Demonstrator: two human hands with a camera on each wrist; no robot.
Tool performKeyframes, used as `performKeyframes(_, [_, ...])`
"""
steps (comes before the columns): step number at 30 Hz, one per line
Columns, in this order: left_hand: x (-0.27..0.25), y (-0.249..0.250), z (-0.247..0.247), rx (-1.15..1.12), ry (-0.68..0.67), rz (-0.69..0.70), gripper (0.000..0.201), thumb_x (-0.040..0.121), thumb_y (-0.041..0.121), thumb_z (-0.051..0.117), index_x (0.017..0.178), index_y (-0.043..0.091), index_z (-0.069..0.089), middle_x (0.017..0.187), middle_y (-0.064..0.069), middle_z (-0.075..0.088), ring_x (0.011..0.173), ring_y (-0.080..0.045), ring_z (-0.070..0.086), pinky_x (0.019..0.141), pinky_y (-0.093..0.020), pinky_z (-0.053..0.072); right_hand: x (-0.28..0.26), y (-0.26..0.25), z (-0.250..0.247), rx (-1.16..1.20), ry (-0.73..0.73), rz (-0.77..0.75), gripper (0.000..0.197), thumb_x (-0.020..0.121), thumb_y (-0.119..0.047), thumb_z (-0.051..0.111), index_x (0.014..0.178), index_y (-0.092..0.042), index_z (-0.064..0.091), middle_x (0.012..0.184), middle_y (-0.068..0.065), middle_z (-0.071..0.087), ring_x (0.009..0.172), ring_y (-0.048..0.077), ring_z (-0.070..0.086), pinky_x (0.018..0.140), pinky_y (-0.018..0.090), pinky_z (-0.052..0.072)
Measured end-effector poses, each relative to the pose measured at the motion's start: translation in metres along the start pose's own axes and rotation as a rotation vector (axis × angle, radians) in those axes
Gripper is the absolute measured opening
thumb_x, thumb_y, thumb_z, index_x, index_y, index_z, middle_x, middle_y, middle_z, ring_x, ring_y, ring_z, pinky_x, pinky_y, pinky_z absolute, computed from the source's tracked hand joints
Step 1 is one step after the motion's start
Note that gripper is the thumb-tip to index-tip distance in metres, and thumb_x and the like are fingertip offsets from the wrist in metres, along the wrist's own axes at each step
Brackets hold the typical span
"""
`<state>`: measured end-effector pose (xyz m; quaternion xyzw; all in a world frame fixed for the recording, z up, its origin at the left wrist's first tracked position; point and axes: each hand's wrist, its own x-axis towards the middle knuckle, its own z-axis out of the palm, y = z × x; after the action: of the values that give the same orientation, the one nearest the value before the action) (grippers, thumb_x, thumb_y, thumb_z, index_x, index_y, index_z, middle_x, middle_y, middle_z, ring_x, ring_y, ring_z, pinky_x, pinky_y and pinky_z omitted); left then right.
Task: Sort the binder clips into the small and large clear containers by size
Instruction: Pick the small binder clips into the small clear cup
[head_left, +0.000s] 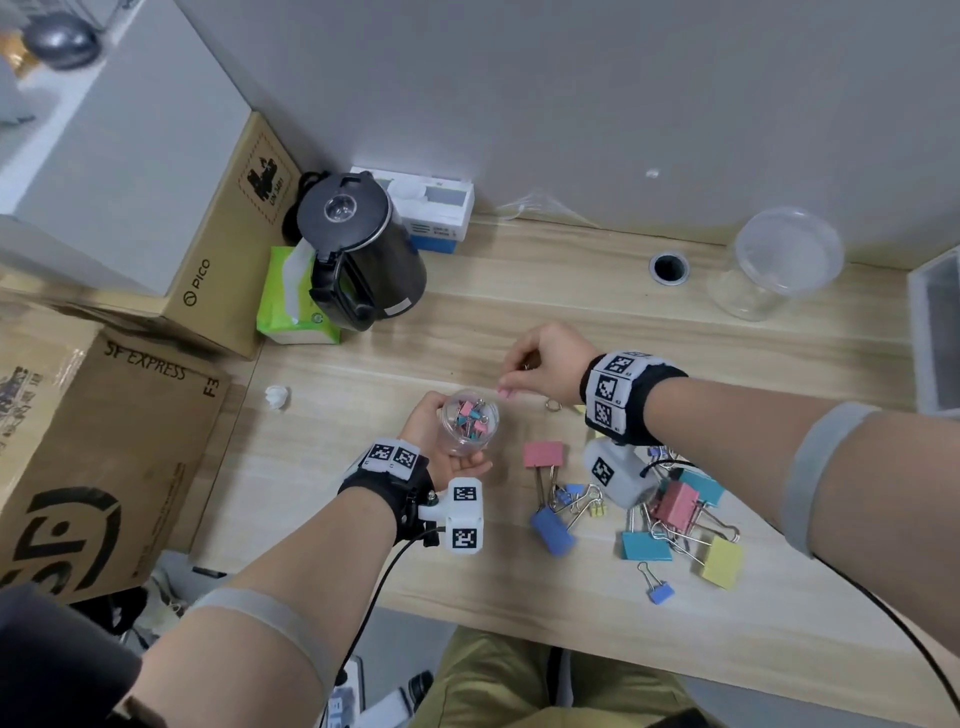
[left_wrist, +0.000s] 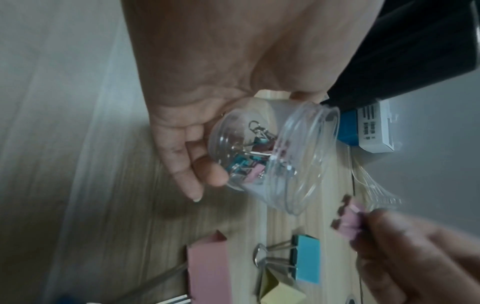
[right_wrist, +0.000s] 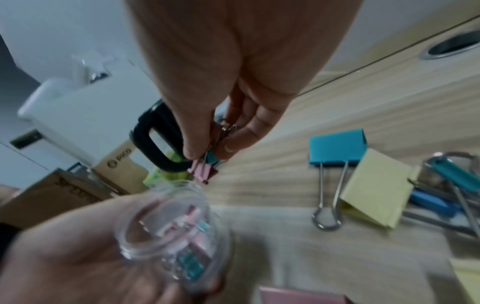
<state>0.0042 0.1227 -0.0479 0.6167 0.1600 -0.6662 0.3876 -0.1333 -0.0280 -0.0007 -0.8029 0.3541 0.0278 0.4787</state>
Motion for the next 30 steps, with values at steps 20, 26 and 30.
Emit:
performKeyframes(20, [-0.003, -0.011, 0.041, 0.069, -0.108, 0.013, 0.051, 0.087, 0.043, 0.044, 0.101, -0.001, 0.065, 0.091, -0.020, 0.062, 0.060, -0.027, 0.054, 0.071, -0.041, 0.054, -0.039, 0.053, -0.019, -0.042, 0.010, 0.161, 0.005, 0.082, -0.019, 0.066, 0.080, -0.017, 0.069, 0.065, 0.001, 0.072, 0.060, 0.013, 0.069, 0.060, 0.027, 0.056])
performKeyframes(26, [-0.003, -0.020, 0.034, 0.046, -0.205, -0.014, 0.043, 0.087, 0.038, 0.045, 0.093, 0.003, 0.068, 0.089, -0.020, 0.064, 0.060, -0.029, 0.053, 0.088, -0.055, 0.056, -0.058, 0.073, 0.013, -0.335, -0.370, 0.149, 0.022, 0.073, -0.041, 0.077, 0.073, -0.019, 0.074, 0.067, -0.005, 0.072, 0.066, 0.011, 0.070, 0.066, 0.030, 0.060])
performKeyframes(30, [-0.001, -0.028, 0.035, 0.075, -0.266, -0.034, 0.044, 0.085, 0.039, 0.048, 0.095, 0.003, 0.071, 0.092, -0.019, 0.063, 0.062, -0.028, 0.054, 0.102, -0.061, 0.049, -0.063, 0.072, 0.040, -0.526, -0.328, 0.124, 0.045, 0.069, -0.057, 0.075, 0.073, -0.013, 0.072, 0.068, 0.001, 0.070, 0.066, 0.020, 0.067, 0.056, 0.029, 0.054])
